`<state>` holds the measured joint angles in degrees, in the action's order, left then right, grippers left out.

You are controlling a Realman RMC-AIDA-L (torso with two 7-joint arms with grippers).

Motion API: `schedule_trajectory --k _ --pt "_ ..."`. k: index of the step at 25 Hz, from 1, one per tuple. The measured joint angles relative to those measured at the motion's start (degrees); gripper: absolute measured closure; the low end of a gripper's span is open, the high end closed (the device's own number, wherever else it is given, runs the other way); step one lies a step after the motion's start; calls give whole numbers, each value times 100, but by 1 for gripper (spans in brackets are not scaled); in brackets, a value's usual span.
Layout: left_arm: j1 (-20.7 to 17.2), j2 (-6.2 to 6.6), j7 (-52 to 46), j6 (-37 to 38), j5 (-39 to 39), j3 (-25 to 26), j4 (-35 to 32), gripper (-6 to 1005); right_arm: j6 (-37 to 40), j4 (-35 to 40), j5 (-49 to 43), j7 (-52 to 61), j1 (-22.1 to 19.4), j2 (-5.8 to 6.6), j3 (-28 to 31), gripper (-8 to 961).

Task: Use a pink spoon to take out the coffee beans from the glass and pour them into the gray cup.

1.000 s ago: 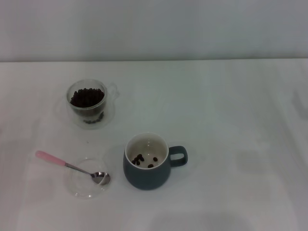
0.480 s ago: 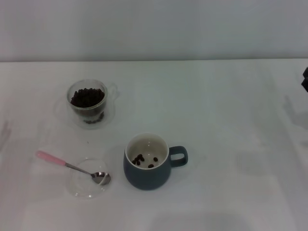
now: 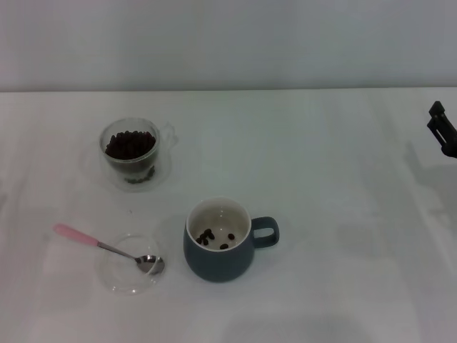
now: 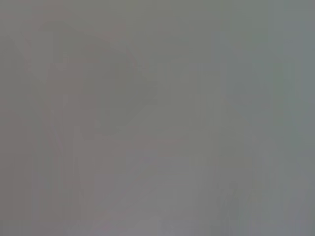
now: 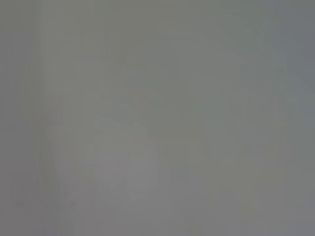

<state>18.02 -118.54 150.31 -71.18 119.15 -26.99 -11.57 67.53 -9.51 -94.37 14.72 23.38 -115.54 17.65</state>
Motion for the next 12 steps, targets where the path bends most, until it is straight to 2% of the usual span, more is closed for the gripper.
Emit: schedule_trajectory --k 12 --pt "-298 9 -234 -312 -50 14 -210 138 20 -326 26 -91 -1 -23 202 121"
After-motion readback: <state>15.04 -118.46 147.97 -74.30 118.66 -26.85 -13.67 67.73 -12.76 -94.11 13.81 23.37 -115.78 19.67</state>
